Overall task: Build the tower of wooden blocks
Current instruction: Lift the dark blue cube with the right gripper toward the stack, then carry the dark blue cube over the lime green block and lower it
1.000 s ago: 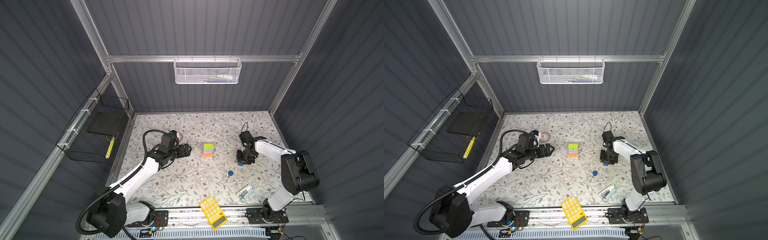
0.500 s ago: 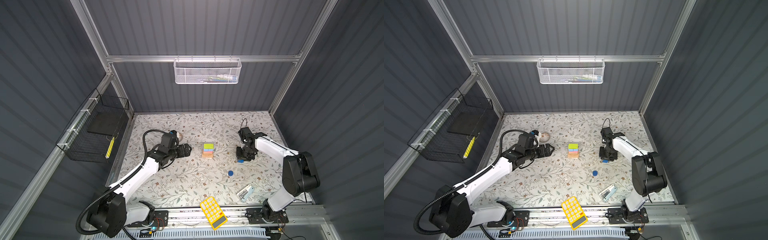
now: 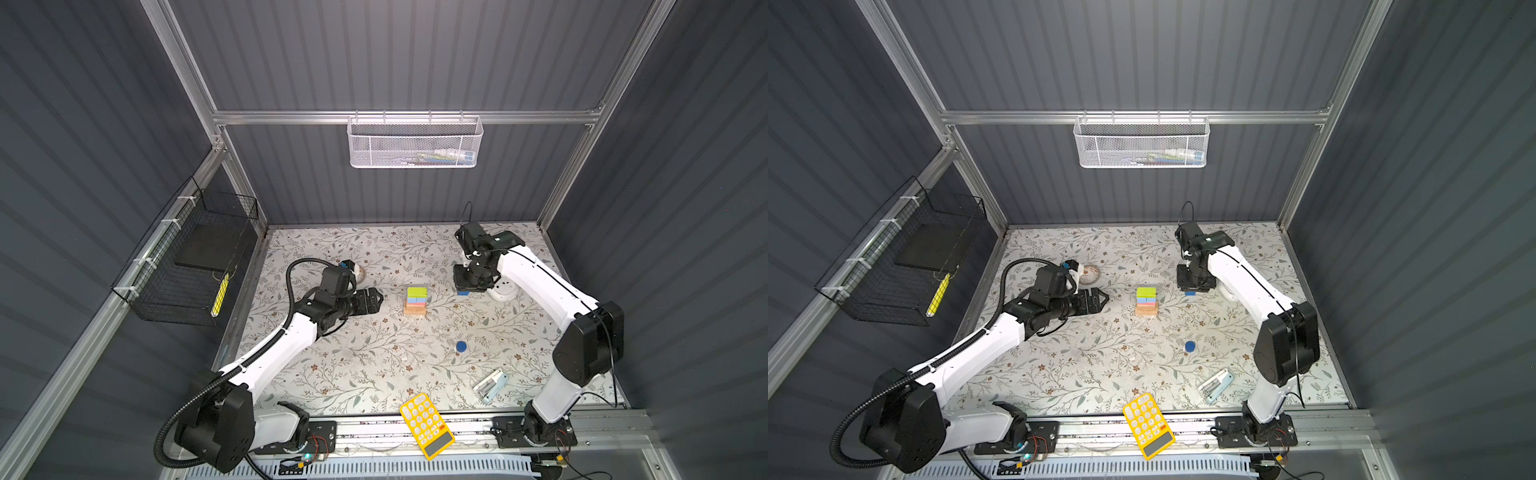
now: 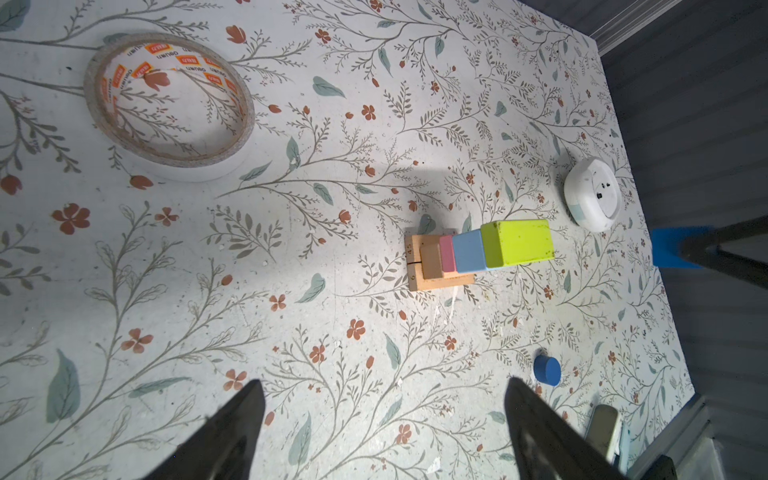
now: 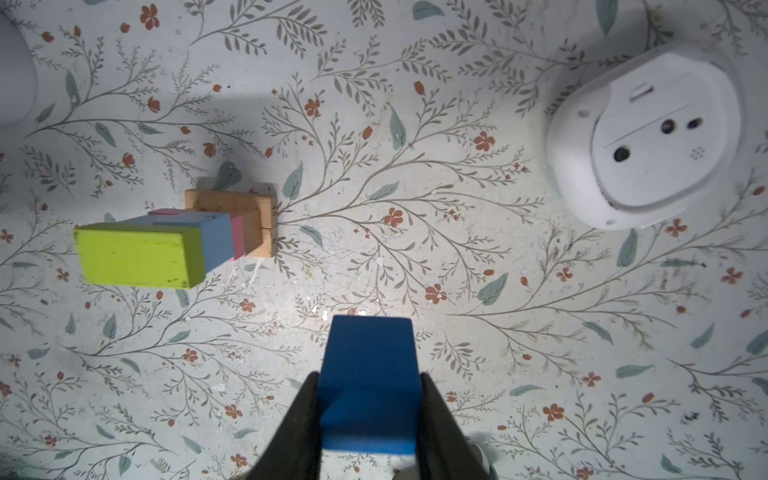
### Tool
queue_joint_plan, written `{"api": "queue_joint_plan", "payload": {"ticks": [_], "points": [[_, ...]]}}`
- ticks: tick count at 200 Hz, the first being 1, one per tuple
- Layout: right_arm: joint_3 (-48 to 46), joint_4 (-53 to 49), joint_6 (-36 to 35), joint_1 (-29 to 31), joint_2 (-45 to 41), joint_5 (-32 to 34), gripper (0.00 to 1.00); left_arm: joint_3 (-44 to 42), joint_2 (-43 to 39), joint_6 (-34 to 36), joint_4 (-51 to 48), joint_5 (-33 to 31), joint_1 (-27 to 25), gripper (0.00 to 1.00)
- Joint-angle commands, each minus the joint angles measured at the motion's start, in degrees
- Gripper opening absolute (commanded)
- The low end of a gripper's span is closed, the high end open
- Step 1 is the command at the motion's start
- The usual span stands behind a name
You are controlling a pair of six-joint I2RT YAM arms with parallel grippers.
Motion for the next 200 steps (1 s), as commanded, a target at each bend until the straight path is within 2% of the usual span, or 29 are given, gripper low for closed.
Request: {"api": "queue_joint_plan", "payload": {"ticks": [1,32,67,101,200], "points": [[7.0,-7.3,-0.5,1.6,3.9,-0.2,0.2,-0.5,-0.3,2.4,-0.3,1.0,0.5,0.9],[17.6,-13.1,0.3,3.6,10.5,0.0,0.18,-0.4,-0.4,3.2,-0.6,0.8,0.9,0.9],[25.3,-15.3,1.8,5.3,15.1,-0.5,0.17,0.1,-0.1,3.9,-0.7,1.7,1.0,0.9],[28.8,-15.2,3.1,6.7,18.0,-2.2,0.17,0.5,0.2,4.7,-1.4,1.2,1.2,0.9],[34.8,-14.9,7.9,11.1,23.3,-1.1,0.17,0.6,0.0,5.4,-2.0,2.0,1.4,0.9]]}}
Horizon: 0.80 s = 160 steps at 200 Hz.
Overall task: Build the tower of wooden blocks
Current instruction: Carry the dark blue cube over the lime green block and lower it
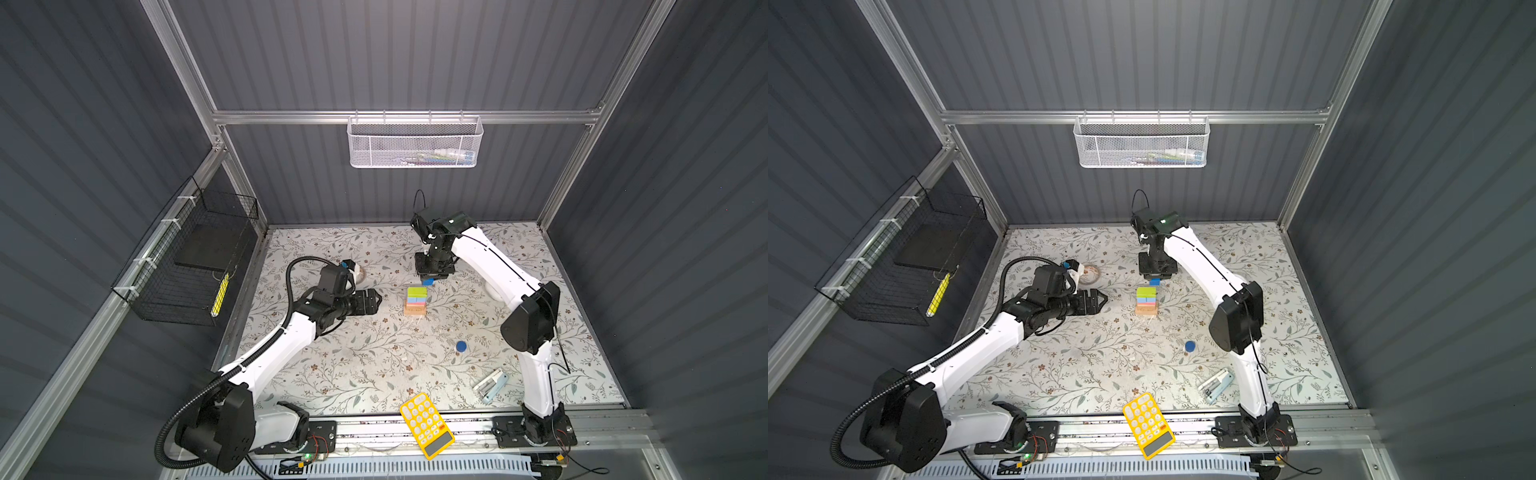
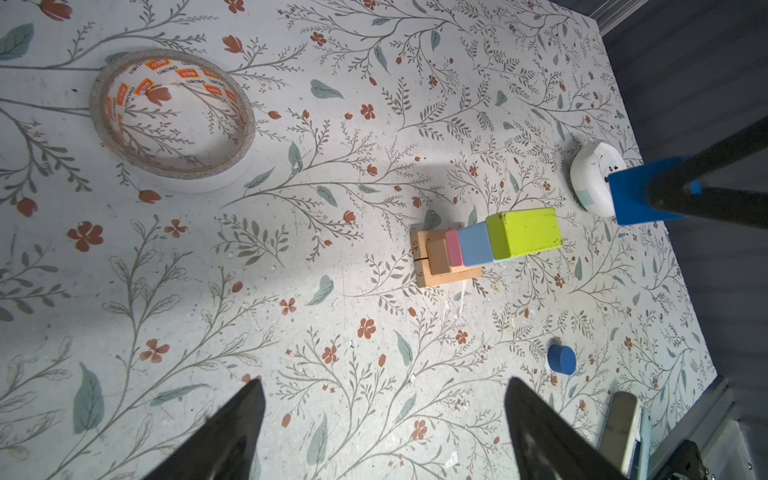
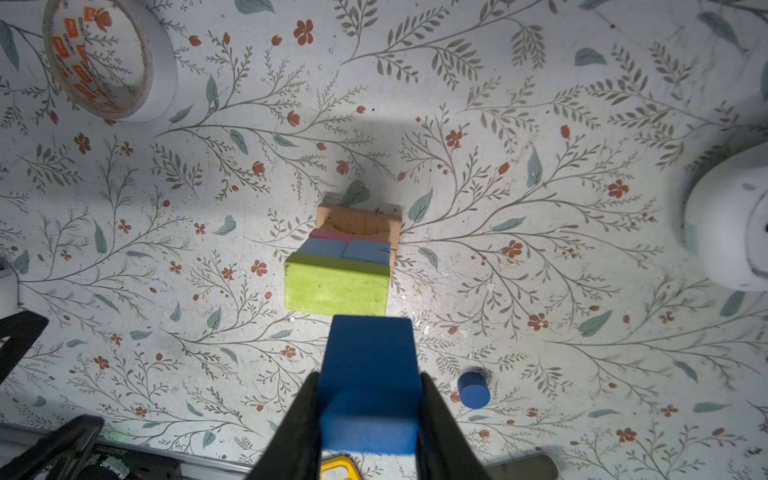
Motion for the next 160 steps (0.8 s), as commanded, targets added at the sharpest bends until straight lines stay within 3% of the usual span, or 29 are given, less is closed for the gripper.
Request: {"api": "queue_joint_plan", "payload": {"ticks": [1,160], "points": [[2.5,-1.6,1.8,1.2,2.3,0.5,0.17,0.6,0.0,1.2,-1.5,1.0,0.5,0.9],[4.0,-2.7,7.2,3.8,5.1,1.9,0.16,-0.1,-0.5,1.6,-1.2,1.7,0.5,0.9]]}}
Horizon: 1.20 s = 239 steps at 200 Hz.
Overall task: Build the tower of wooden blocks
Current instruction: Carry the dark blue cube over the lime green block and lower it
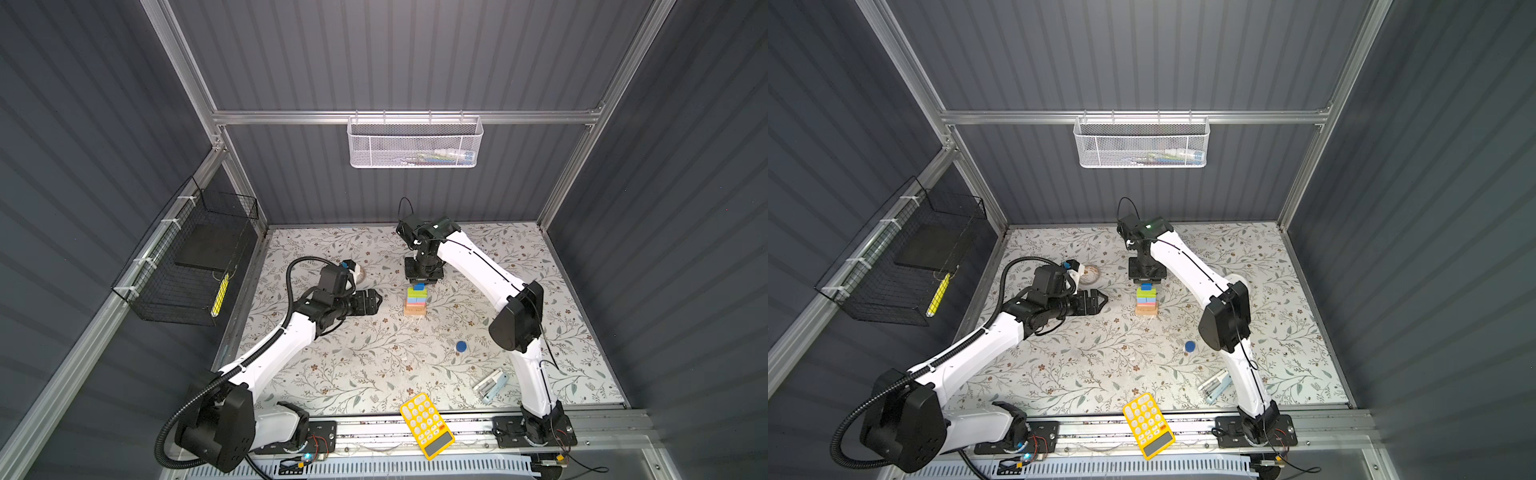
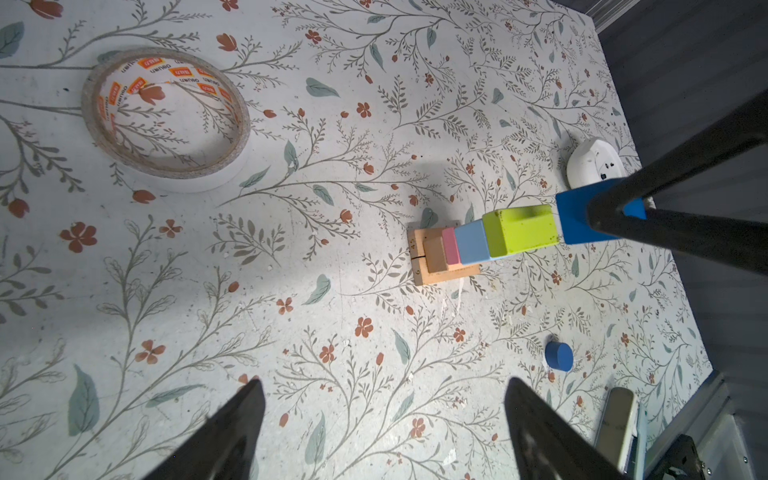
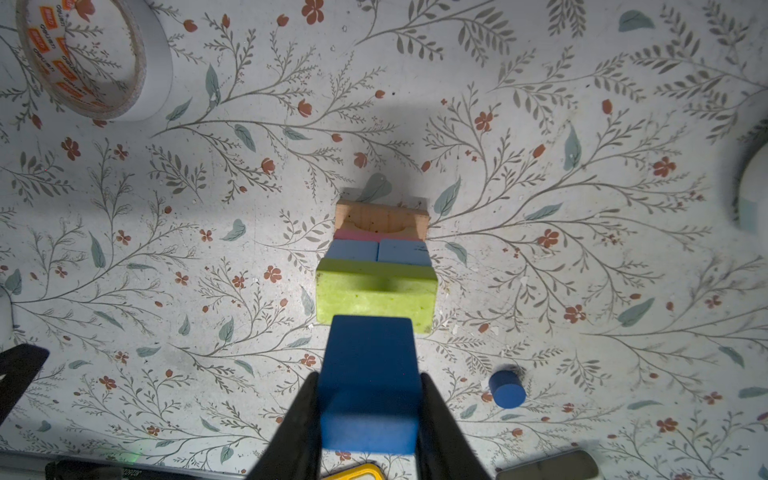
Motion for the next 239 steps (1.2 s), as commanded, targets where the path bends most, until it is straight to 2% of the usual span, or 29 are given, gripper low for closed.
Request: {"api": "queue_joint_plan", "payload": {"ticks": [1,239], "points": [[0.4,-1.0,1.4,0.6,0.9,0.4,0.16,-0.1,-0.5,1.3,-1.2,1.1,0.3,0.9],[-2.4,0.7,2.0,0.6,2.3,1.5,0.16,-0.2,-0.2,1.4,-1.3,1.1,0.4,0.9]]}}
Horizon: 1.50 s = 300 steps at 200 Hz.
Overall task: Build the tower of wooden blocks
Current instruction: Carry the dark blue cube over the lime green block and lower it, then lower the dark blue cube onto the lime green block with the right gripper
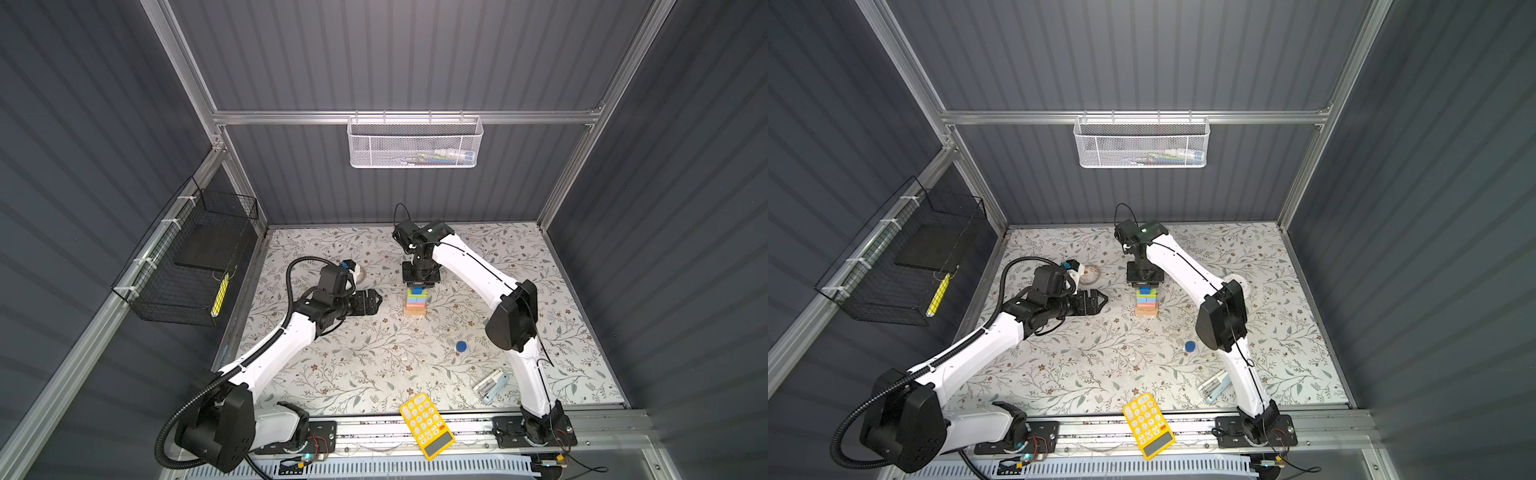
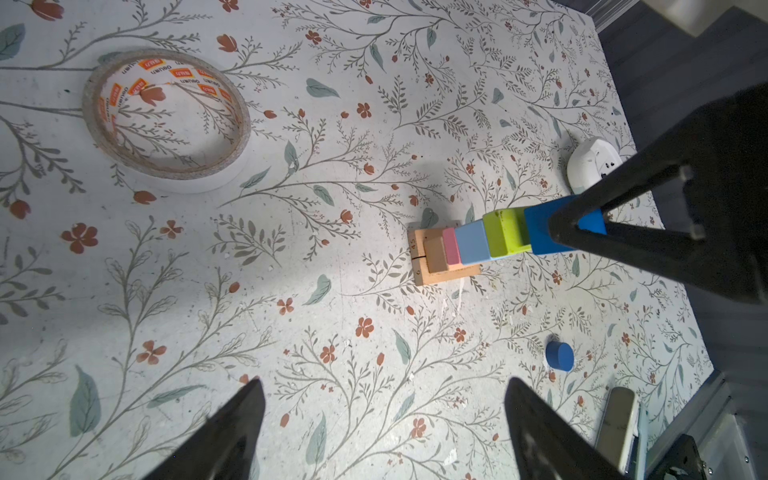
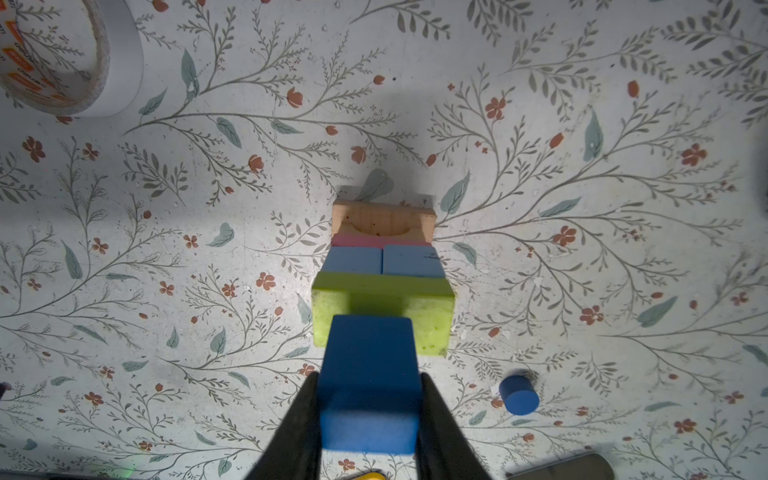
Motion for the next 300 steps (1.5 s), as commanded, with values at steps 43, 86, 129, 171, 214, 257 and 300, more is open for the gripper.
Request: {"api": "queue_joint_plan", "payload": {"ticks": [43,86,129,171,214,257,300], "points": [[-1.1,-0.3,0.6,0.1,0.6,1.2,0.17,0.1,-0.1,1.4,-1.5,1.1,0.4,0.9],[-2.2,0.5,0.7,0.0,0.2,1.3,0.17,0.3,-0.1,1.5,-1.8,1.1,0.4,0.9],[-2.7,0.7,0.8,-0.1,-0.1,1.2,0.18,0.5,0.1,1.4,-1.7,1.2,0.4,0.9],[-2.5,0.7,0.8,-0.2,-0.6,1.3,0.18,0.6,0.3,1.4,-1.6,1.4,0.4,0.9],[-2.1,0.7,0.9,-0.4,-1.1,1.2,0.18,0.8,0.4,1.4,-1.8,1.4,0.4,0.9],[-1.7,0.6,0.8,-0.7,-1.2,1.2,0.19,0.9,0.6,1.4,-1.8,1.4,0.4,0.9],[-1.3,0.4,0.6,-1.1,-1.3,1.2,0.19,1.0,0.7,1.4,-1.8,1.4,0.4,0.9]]}}
